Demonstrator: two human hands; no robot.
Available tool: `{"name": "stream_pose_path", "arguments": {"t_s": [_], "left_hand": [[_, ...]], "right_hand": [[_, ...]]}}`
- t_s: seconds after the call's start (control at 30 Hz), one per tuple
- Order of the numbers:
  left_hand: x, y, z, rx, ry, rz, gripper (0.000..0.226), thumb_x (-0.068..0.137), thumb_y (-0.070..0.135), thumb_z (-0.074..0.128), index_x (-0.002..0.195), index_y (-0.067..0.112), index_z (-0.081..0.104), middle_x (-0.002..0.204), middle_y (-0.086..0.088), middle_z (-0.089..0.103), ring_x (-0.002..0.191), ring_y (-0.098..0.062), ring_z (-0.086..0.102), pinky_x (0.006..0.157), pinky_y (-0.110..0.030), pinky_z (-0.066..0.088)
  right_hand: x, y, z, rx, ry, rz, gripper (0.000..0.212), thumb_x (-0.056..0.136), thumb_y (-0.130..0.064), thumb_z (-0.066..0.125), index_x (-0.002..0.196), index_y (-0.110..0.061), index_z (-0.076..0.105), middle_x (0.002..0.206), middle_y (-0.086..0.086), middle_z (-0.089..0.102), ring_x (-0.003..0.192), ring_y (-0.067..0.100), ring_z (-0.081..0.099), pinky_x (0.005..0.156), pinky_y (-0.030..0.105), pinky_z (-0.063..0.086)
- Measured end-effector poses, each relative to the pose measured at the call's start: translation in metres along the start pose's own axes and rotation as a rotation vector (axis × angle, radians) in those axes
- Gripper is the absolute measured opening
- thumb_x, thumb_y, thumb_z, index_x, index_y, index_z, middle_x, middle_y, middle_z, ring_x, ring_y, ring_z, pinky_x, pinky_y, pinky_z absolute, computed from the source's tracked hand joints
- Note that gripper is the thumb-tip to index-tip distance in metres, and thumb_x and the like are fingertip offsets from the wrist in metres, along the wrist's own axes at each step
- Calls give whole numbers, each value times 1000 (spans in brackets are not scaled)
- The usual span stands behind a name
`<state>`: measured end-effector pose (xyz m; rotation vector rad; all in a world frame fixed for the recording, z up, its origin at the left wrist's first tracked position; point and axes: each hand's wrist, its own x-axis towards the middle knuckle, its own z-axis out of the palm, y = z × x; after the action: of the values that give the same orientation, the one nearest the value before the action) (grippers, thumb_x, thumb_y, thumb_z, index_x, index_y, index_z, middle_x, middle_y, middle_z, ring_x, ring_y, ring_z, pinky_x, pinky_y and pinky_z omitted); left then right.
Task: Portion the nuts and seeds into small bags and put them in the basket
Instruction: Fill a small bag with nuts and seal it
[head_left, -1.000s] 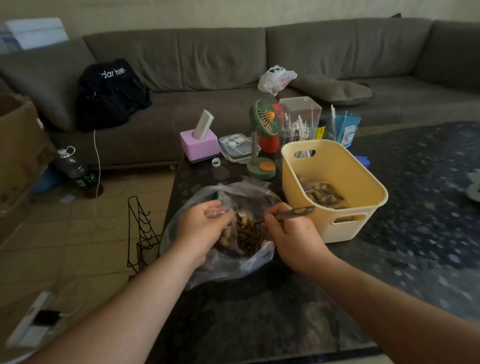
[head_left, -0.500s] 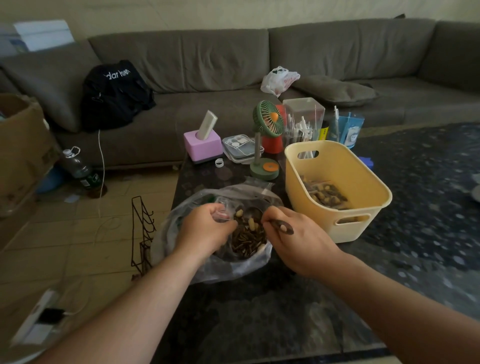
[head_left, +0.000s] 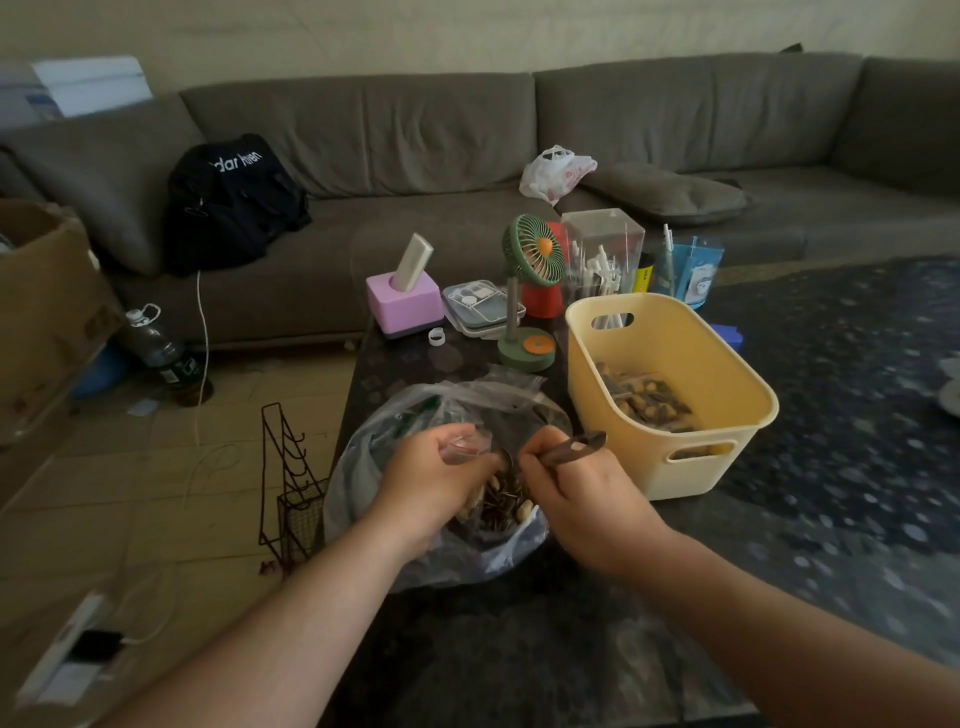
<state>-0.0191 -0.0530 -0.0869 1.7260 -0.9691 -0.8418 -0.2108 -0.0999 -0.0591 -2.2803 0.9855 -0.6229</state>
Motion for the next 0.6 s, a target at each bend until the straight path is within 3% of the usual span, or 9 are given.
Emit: {"name": "stream_pose_path", "arguments": {"t_s": [0.1,0.2,0.27,0.4,0.5,0.6], "left_hand": [[1,0,-9,80,-59,14,55,86,32,89,138,30,69,114,14,77,107,0,70,98,-27,56],[2,1,-23,169,-177,-24,53,87,32,88,135,32,68,109,18,75,104,6,67,87,-17,52],[3,-1,-30,172,-249,-59,62,85,28,90,142,28,64,114,17,76,111,3,66,94,-21,53],[7,-5,-38,177,-261,-96,85,80,27,94,154,27,54,124,8,75,126,-6,63,117,-38,47],[8,-6,-39,136,-265,-97,83,79,22,95,152,23,56,116,6,79,122,-6,66,117,-40,47],[5,-2,-38,122,-239,-72,65,81,15,93,140,22,66,101,11,82,107,-5,73,108,-36,54]], "right_hand": [[1,3,-2,0,8,14,16,108,-32,49,97,-25,58,80,-6,65,74,8,63,72,41,54],[2,2,-7,-41,22,23,16,109,-31,48,98,-25,59,81,-9,64,74,5,62,69,30,53],[5,1,-12,-77,53,45,15,110,-32,47,102,-25,58,83,-9,64,76,5,61,68,27,52],[7,0,-19,-102,76,76,14,110,-32,45,107,-25,57,83,-8,64,75,6,62,71,35,56],[8,-3,-22,-103,98,68,14,110,-31,46,106,-26,58,84,-9,64,78,5,61,71,31,53],[9,-7,-29,-91,145,76,15,109,-31,47,105,-26,60,85,-9,66,79,6,62,74,34,53]]}}
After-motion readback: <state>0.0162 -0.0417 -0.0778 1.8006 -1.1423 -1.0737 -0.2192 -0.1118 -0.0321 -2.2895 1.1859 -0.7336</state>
